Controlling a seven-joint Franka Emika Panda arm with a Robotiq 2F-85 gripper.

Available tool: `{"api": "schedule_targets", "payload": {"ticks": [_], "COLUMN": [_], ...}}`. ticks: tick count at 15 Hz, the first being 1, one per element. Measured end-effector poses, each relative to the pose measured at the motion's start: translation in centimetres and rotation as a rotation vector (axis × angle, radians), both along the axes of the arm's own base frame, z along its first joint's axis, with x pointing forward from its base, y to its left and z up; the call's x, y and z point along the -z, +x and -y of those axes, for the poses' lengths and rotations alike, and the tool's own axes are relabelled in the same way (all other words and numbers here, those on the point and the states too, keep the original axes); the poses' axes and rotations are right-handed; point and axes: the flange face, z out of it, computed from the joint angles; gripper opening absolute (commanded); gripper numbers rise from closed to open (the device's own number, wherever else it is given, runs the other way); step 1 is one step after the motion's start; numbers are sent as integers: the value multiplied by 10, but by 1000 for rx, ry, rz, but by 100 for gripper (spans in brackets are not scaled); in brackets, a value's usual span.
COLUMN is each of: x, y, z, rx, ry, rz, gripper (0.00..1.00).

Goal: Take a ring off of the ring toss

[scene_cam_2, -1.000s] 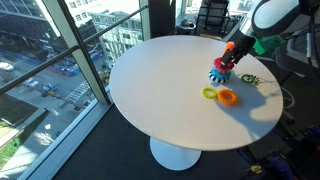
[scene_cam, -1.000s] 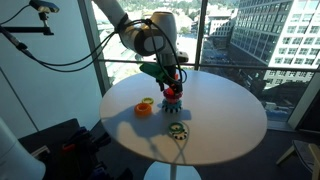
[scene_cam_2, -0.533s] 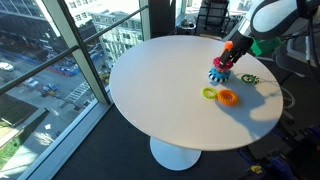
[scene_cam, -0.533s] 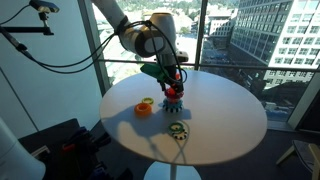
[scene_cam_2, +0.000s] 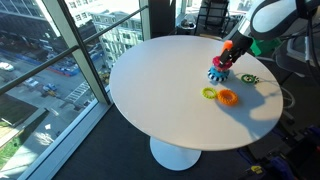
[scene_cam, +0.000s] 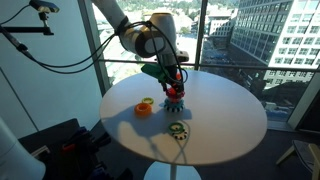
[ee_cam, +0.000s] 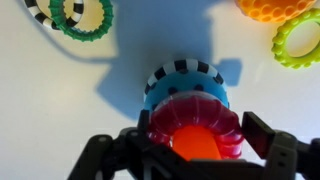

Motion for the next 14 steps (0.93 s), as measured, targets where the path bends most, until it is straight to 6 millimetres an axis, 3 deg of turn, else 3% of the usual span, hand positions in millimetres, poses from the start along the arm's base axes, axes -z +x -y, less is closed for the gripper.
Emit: {"api": "schedule_targets", "payload": {"ticks": [9,13,14], "x": [-5,-12,-15], "y": [1,2,2], "z": [2,3,3], "rx": [5,10,11], "ry": [1,3,3], "rz": [11,23,26], "gripper": [56,47,77]}}
